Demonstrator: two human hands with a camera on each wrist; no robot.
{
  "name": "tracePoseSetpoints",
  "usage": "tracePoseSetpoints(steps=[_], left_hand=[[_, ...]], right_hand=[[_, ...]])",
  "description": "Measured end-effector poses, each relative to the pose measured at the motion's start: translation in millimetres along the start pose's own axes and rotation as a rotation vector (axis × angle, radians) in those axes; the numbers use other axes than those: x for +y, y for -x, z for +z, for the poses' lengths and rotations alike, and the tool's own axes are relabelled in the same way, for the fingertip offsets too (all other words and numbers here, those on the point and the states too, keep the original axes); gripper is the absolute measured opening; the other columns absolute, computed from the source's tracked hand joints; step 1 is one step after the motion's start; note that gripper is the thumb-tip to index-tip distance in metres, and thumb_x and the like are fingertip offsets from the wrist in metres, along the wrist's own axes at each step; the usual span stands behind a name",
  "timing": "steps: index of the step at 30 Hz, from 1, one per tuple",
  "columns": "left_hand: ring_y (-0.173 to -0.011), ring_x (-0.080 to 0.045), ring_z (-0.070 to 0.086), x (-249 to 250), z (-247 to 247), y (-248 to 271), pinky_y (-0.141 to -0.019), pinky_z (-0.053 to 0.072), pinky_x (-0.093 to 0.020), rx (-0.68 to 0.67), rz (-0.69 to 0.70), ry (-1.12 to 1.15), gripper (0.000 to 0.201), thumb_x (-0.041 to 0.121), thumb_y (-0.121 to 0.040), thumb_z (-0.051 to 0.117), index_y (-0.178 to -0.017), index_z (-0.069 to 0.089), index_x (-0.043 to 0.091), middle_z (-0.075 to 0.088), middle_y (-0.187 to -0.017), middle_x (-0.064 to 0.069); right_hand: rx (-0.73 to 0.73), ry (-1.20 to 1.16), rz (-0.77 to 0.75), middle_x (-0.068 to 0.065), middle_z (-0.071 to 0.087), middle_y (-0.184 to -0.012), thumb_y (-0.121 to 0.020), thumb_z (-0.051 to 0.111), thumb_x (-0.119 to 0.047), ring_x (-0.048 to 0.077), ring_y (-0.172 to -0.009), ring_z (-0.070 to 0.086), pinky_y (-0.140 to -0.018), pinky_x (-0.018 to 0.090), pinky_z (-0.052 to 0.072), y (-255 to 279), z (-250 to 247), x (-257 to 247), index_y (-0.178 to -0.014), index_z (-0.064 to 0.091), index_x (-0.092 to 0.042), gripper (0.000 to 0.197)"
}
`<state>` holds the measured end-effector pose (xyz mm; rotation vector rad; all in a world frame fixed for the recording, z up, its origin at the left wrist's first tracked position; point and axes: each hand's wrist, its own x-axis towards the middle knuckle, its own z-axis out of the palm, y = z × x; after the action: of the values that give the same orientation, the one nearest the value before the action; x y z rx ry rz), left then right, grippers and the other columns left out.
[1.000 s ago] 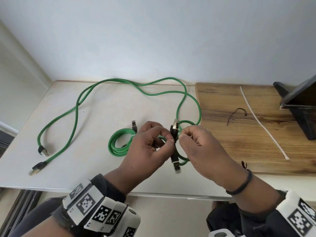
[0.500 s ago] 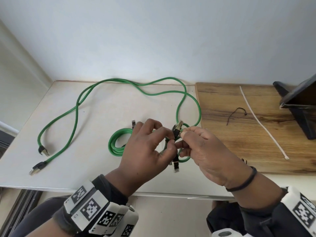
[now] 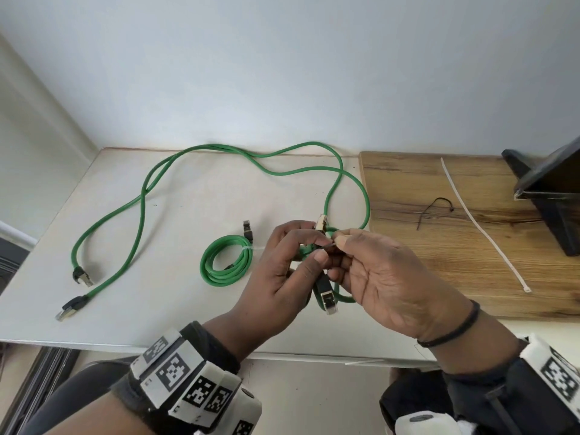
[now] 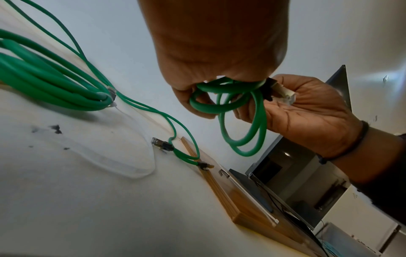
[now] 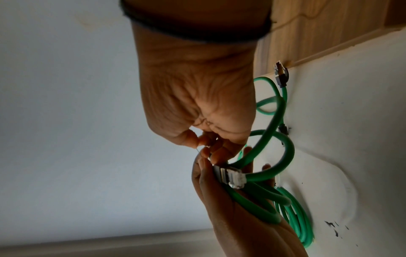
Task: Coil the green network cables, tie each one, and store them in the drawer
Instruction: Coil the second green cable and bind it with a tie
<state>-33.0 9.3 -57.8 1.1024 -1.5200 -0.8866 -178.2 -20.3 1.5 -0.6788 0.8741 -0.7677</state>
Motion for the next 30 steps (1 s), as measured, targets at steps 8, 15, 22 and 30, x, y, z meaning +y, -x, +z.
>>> tracePoseSetpoints(steps=[8, 15, 22, 30], left_hand=[[-0.099, -0.002, 0.051, -3.1, 3.9, 6.9, -0.087, 0.046, -0.022, -0.118, -0.035, 0.283, 0.018, 0.023, -0.092, 0.042, -0.107, 0.041, 0.013, 0.054, -0.097, -0.003], [-0.116, -0.027, 0.051, 2.8, 7.7, 9.2, -0.101, 0.041, -0.043, 0.029, -0.022, 0.454, 0.023, 0.025, -0.086, 0.044, -0.109, 0.048, 0.027, 0.051, -0.111, -0.026], [-0.076, -0.023, 0.055, 7.1, -9.2, -1.1, -0.07, 0.045, -0.037, 0.014, 0.099, 0.101, 0.018, 0.026, -0.088, 0.047, -0.103, 0.054, 0.018, 0.057, -0.085, -0.002], [-0.074, -0.005, 0.05, 15.8, -12.3, -3.6, -0.069, 0.037, -0.014, 0.095, 0.151, -0.27, 0.009, 0.033, -0.085, 0.057, -0.09, 0.055, 0.026, 0.049, -0.082, 0.009]], right_hand=[[-0.042, -0.092, 0.027, 0.006, 0.055, -0.071, -0.096, 0.037, -0.004, 0.008, -0.062, 0.055, -0.056, 0.017, 0.049, 1.7, 3.6, 4.5, -0.09, 0.054, -0.001, 0.018], [-0.119, -0.373, 0.091, 0.008, 0.056, -0.076, -0.086, 0.048, -0.011, 0.01, -0.061, 0.058, -0.056, 0.016, 0.052, 6.2, 14.4, 14.9, -0.098, 0.056, 0.0, 0.018], [-0.166, -0.194, 0.052, 0.011, 0.053, -0.082, -0.083, 0.049, -0.017, 0.014, -0.071, 0.053, -0.062, 0.024, 0.047, 3.2, 6.6, 10.4, -0.101, 0.054, -0.001, 0.025], [-0.032, 0.14, -0.071, 0.003, 0.048, -0.064, -0.073, 0.048, -0.018, 0.01, -0.058, 0.046, -0.059, 0.026, 0.034, 3.4, 0.6, 1.7, -0.075, 0.049, -0.012, 0.007]])
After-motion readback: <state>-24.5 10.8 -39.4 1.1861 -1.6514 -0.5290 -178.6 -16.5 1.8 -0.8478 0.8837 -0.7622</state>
